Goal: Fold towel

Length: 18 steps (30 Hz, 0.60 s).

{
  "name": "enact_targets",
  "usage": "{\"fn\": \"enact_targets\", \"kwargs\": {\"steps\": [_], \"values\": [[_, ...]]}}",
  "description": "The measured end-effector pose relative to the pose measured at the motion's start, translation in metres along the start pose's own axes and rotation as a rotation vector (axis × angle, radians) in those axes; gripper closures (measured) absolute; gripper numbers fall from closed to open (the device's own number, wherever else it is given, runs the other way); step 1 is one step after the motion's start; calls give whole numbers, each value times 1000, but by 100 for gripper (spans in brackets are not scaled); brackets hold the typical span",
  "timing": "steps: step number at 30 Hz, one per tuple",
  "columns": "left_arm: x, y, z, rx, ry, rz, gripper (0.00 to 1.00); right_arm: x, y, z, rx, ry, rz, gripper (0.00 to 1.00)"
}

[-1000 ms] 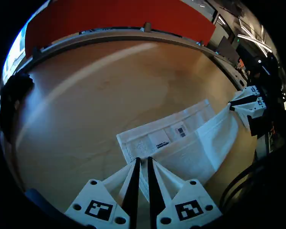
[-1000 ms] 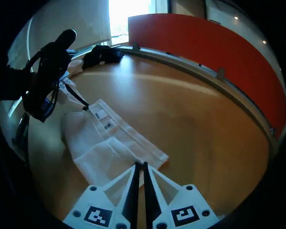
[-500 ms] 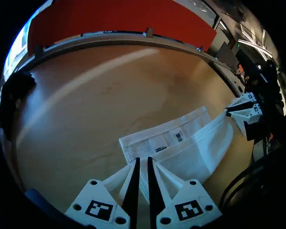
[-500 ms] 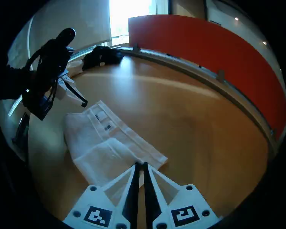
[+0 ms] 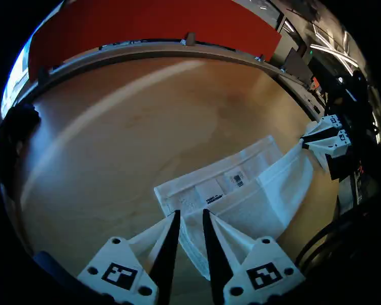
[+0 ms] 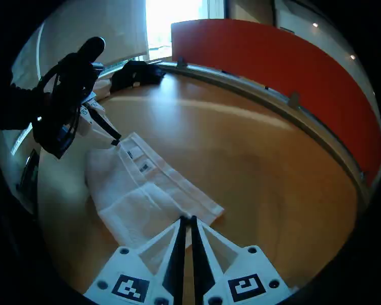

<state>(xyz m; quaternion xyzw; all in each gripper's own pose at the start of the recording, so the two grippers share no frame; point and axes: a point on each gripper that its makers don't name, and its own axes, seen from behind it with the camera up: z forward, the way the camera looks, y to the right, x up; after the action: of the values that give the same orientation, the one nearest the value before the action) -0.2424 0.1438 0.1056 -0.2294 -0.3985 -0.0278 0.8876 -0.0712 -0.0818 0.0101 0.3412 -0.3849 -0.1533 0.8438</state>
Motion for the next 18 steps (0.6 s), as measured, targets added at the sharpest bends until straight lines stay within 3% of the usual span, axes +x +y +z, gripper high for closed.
{"fn": "enact_targets", "kwargs": {"steps": [3,11,18], "values": [[-3,0,2,-2,-9,6,47,0,0,0,1,0,2,93],[-13,1,9,12,-34,53,46,0,0,1,2,-1,2,93],[-16,7,11,3,-39,88,52,0,0,2,0,-1,3,93]]}}
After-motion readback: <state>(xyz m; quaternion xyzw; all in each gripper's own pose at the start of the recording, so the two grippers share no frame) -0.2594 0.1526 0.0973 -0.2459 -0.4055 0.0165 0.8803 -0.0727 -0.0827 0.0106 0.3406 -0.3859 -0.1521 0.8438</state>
